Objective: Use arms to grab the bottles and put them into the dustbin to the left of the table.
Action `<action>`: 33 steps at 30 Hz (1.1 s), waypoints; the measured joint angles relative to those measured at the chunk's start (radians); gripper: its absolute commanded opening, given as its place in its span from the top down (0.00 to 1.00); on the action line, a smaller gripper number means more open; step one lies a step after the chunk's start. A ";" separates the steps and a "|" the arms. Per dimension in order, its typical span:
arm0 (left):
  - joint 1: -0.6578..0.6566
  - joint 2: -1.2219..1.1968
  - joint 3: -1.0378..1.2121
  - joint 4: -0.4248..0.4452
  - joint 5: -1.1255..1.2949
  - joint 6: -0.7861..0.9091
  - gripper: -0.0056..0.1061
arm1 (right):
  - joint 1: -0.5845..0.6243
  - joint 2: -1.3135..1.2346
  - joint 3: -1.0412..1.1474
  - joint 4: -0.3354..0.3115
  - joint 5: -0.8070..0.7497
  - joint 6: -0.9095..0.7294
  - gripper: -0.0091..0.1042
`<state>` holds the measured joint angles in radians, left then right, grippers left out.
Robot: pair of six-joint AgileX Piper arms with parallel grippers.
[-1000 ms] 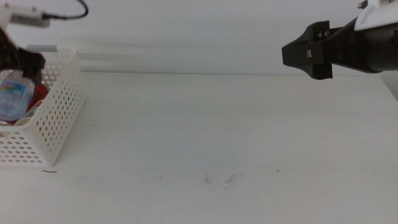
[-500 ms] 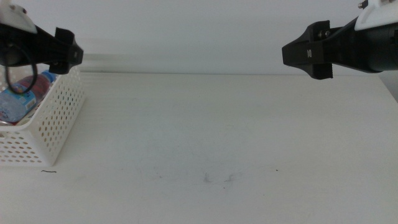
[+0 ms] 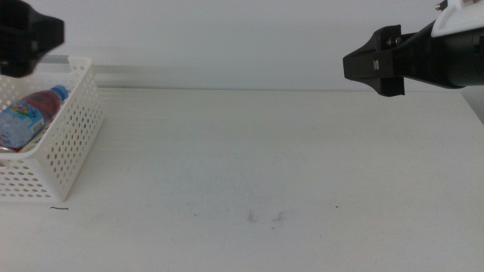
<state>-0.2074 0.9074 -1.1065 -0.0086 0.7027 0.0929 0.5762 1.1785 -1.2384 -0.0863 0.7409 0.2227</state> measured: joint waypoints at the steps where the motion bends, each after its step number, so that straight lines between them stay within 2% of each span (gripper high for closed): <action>1: 0.000 -0.009 0.000 0.009 -0.007 0.000 0.11 | 0.000 0.000 0.000 0.000 0.000 0.000 0.11; 18: 0.000 -0.054 0.019 0.009 -0.084 -0.002 0.11 | 0.000 0.000 0.002 0.000 0.000 0.004 0.11; 21: 0.022 -0.086 0.102 -0.044 -0.118 -0.002 0.11 | -0.009 -0.020 0.044 0.003 -0.034 0.004 0.11; 24: 0.070 -0.163 0.255 -0.094 -0.203 -0.002 0.11 | -0.070 -0.089 0.166 0.013 -0.137 0.004 0.11; 28: 0.139 -0.325 0.482 -0.104 -0.303 -0.002 0.11 | -0.229 -0.256 0.382 0.039 -0.299 0.004 0.11; 33: 0.174 -0.571 0.704 -0.101 -0.330 -0.002 0.11 | -0.408 -0.557 0.681 0.032 -0.443 0.004 0.11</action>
<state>-0.0336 0.3360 -0.4029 -0.1093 0.3723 0.0905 0.1683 0.6217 -0.5572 -0.0542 0.2975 0.2265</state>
